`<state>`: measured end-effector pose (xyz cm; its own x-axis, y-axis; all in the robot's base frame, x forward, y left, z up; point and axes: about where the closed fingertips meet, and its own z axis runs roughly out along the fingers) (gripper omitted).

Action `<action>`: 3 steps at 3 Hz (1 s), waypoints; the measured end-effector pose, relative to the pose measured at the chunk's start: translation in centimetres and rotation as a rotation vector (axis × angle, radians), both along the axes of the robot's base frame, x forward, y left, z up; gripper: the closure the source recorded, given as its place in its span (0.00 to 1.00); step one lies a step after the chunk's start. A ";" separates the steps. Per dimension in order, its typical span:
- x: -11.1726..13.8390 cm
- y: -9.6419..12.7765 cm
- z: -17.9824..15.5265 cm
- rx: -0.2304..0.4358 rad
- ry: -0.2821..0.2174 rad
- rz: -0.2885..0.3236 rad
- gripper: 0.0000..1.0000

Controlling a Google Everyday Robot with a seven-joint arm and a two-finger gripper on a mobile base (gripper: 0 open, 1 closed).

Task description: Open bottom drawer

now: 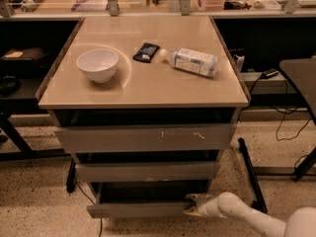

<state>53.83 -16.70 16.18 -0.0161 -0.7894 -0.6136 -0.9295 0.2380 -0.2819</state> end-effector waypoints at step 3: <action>-2.7 -0.1 0.2 0.025 0.039 0.006 1.00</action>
Offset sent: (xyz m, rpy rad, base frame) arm -0.1740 -0.1056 -0.0551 0.1374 0.2230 -0.1103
